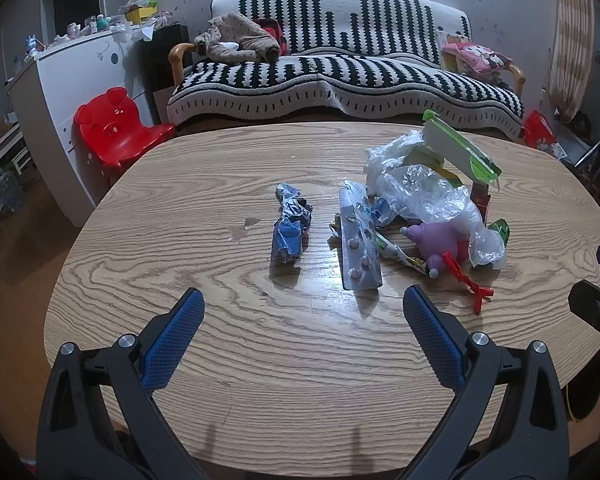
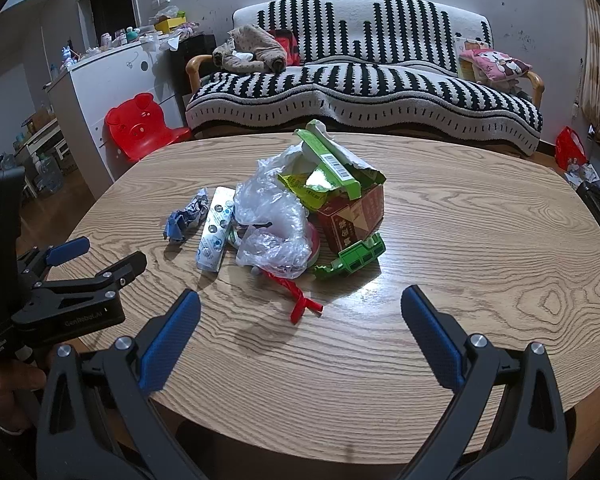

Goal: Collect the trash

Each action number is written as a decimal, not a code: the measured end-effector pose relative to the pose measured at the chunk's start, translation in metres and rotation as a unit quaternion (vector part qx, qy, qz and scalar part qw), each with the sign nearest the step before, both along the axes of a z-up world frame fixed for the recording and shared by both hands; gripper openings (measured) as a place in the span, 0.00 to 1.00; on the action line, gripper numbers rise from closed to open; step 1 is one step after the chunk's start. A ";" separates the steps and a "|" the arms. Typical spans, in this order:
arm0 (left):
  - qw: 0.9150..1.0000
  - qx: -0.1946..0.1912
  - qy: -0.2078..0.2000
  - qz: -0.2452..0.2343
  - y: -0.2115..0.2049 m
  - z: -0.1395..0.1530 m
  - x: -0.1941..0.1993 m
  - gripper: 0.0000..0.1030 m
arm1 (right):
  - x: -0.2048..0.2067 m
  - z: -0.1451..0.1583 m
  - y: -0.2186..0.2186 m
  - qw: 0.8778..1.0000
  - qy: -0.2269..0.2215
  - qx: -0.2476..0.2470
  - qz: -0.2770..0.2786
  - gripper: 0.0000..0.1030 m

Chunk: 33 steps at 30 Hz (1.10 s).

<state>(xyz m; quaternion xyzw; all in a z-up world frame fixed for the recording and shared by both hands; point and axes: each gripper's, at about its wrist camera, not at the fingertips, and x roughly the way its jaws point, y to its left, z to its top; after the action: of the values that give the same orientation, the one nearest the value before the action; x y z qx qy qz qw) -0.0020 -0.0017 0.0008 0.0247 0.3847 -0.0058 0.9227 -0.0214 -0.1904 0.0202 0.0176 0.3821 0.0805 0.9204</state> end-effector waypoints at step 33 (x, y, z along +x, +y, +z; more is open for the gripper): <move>0.998 0.013 0.046 0.027 0.037 -0.032 0.068 0.94 | 0.064 -0.023 0.014 0.999 0.036 0.008 0.032 0.94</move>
<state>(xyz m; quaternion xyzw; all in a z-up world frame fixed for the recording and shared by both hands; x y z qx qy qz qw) 0.0661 0.0355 -0.0308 0.0259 0.4275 0.0225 0.9034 0.0423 -0.1763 -0.0027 0.0153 0.4144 0.1127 0.9030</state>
